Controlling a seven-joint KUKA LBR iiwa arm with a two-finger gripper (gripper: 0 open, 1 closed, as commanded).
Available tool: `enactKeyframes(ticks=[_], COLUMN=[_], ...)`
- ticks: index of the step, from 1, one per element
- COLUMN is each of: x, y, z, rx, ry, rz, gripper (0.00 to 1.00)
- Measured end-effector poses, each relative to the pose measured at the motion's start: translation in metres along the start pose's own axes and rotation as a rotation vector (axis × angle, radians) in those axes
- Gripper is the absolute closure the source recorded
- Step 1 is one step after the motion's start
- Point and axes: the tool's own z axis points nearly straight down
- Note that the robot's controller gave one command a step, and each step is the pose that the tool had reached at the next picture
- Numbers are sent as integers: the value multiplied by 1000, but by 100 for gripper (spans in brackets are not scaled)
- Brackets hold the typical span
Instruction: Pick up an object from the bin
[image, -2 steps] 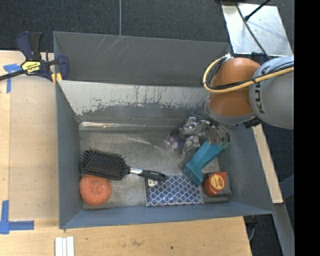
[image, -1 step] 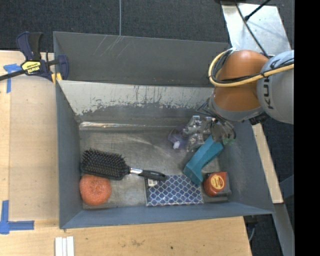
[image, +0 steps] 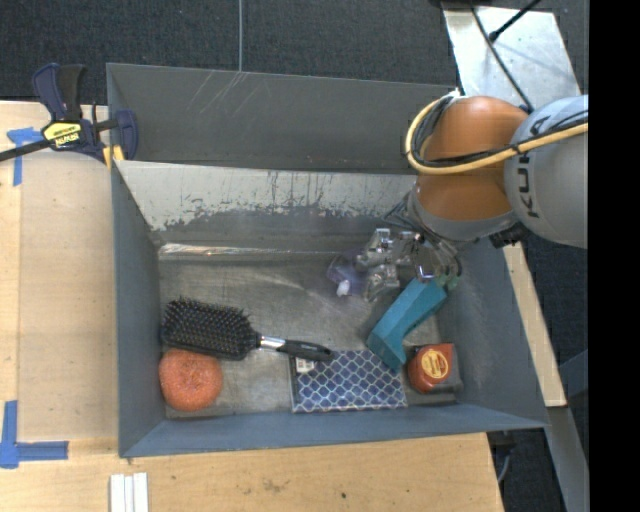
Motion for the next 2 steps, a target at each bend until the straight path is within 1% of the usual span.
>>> enactKeyframes(ticks=[1, 2], x=[6, -8], y=[7, 2], z=[-34, 32], rx=[-1, 0], ry=[16, 6], rz=[-3, -45], gripper=[100, 100])
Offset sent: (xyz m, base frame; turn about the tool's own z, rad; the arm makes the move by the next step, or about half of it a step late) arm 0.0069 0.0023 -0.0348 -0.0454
